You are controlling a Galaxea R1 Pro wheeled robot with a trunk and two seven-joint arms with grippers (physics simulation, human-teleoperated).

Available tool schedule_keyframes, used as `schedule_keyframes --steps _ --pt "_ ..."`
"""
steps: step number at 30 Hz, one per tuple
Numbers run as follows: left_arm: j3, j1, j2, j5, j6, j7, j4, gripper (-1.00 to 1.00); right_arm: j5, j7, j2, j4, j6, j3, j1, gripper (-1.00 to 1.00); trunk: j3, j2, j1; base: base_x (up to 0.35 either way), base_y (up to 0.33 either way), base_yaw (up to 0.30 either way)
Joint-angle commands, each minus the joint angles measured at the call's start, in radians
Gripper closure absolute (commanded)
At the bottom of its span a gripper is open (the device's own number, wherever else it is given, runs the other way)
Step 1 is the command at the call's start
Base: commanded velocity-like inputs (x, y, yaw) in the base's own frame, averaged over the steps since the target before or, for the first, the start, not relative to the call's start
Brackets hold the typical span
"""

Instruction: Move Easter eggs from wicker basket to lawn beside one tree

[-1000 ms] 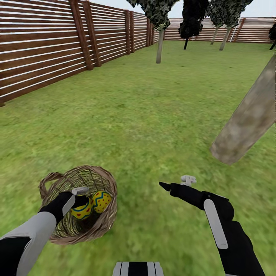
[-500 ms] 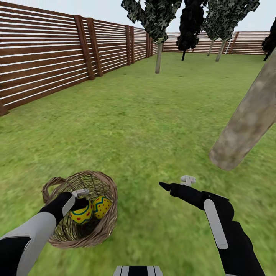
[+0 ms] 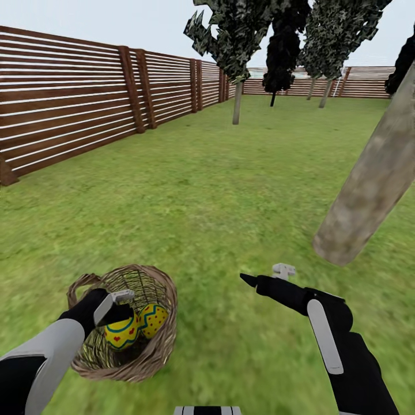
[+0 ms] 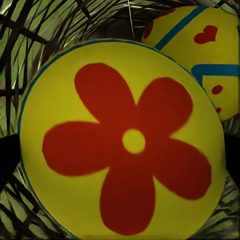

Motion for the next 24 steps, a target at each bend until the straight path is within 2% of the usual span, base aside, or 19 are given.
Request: schedule_keyframes --steps 1,8,12,17,21,24 --pt "0.0 0.0 0.0 0.01 0.022 0.006 -0.002 1.0 0.007 0.009 0.001 -0.001 0.005 -0.003 -0.001 -1.0 0.003 0.0 -0.001 0.0 0.0 0.0" --pt "0.001 -0.001 0.0 0.011 0.106 0.005 -0.002 1.0 0.007 0.009 0.001 0.0 0.009 -0.003 -0.001 -1.0 0.03 0.002 -0.004 0.0 0.0 0.0" --pt "0.001 -0.001 -0.001 0.012 0.119 0.004 -0.002 1.0 0.007 0.009 0.001 0.0 0.01 -0.001 -0.001 -1.0 0.046 0.003 -0.006 0.0 0.0 0.0" --pt "0.003 -0.001 -0.001 0.013 0.124 0.003 -0.002 1.0 0.007 0.009 0.001 -0.001 0.013 0.001 -0.001 -1.0 0.061 0.038 -0.025 0.0 0.0 0.0" --pt "0.004 -0.001 -0.001 0.013 0.161 0.0 -0.007 1.0 0.007 0.009 0.001 0.0 0.014 0.002 -0.001 -1.0 0.074 0.066 -0.04 0.0 0.0 0.0" --pt "0.003 -0.001 0.0 0.013 0.19 -0.064 -0.007 1.0 0.007 0.009 0.001 0.0 0.014 0.0 -0.001 -1.0 0.083 0.087 -0.052 0.0 0.0 0.0"
